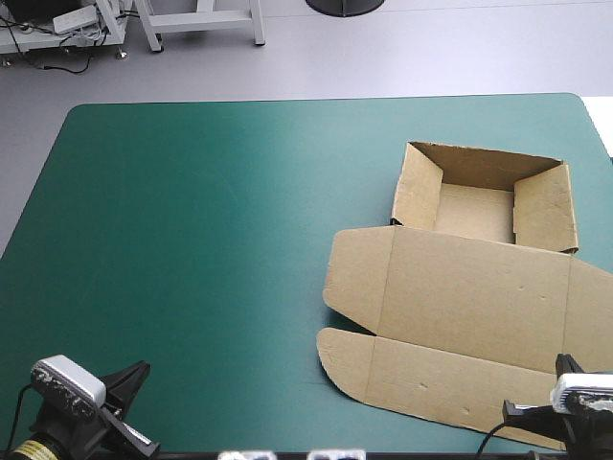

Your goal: Fold the box

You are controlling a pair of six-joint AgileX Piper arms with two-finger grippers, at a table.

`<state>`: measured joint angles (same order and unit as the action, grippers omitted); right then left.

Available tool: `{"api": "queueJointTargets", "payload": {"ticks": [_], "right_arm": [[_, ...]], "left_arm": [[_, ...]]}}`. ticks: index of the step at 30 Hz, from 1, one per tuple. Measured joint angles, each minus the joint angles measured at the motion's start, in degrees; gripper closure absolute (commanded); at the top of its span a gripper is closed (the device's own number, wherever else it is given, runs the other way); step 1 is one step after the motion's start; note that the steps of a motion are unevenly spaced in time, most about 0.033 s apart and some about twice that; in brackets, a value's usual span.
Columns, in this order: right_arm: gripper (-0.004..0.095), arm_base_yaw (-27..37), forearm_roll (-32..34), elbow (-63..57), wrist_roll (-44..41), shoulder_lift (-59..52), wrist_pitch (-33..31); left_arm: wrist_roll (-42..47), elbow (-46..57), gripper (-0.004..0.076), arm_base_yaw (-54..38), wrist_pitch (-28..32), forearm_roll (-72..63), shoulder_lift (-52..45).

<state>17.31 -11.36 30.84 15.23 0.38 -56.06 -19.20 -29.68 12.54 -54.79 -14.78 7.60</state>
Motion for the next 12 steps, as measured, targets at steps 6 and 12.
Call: {"api": "queueJointTargets", "payload": {"ticks": [6,12], "right_arm": [[0.0928,0.00,-1.77,-3.07,0.21,0.00,2.36],[0.0928,0.00,-1.88,-3.13,0.40,0.00,3.21]], "left_arm": [[-0.24,1.79,0.0729,0.00,1.59,-0.18,0.00],[-0.24,1.95,0.0729,0.00,3.53,-0.25,0.00]]}}
